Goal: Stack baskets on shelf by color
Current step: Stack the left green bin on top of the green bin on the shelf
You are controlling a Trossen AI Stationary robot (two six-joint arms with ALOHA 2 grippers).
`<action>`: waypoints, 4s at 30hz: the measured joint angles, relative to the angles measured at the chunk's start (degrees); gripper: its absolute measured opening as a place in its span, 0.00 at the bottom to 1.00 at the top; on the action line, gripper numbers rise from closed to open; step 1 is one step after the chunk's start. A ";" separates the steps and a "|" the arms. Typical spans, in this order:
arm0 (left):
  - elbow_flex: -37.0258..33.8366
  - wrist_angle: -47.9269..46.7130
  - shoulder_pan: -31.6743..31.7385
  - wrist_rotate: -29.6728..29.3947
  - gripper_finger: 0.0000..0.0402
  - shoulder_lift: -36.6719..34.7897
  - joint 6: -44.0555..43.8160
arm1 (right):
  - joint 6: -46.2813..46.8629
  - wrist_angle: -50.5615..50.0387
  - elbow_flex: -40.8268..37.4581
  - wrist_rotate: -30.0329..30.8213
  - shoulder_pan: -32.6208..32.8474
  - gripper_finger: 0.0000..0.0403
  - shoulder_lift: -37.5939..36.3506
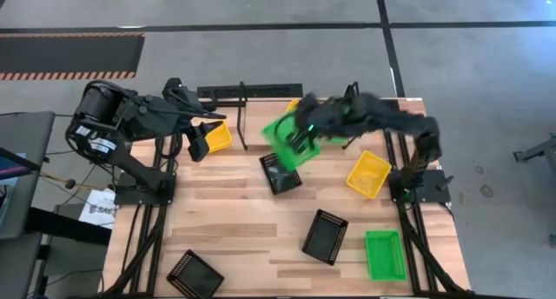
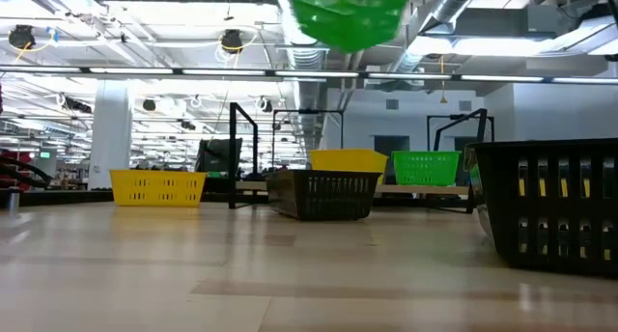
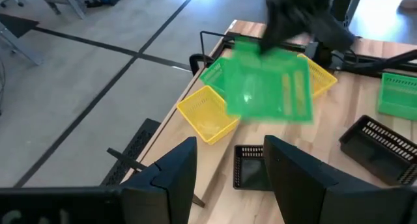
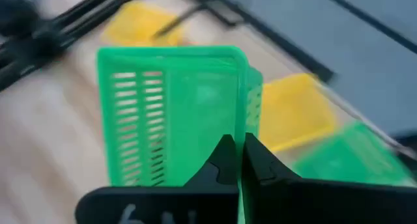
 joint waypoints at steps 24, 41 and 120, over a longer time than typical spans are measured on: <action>-0.01 -0.01 0.01 -2.58 0.42 0.00 -2.21 | -5.01 -7.46 -0.01 -0.74 -27.53 0.00 -3.39; 0.00 -0.02 0.00 -5.44 0.42 0.00 -2.90 | 4.53 -7.48 -20.47 3.69 -29.35 0.00 -32.03; 0.00 -0.01 0.09 -4.63 0.42 0.00 1.88 | 4.39 53.04 -77.24 -29.54 -43.12 0.07 -29.60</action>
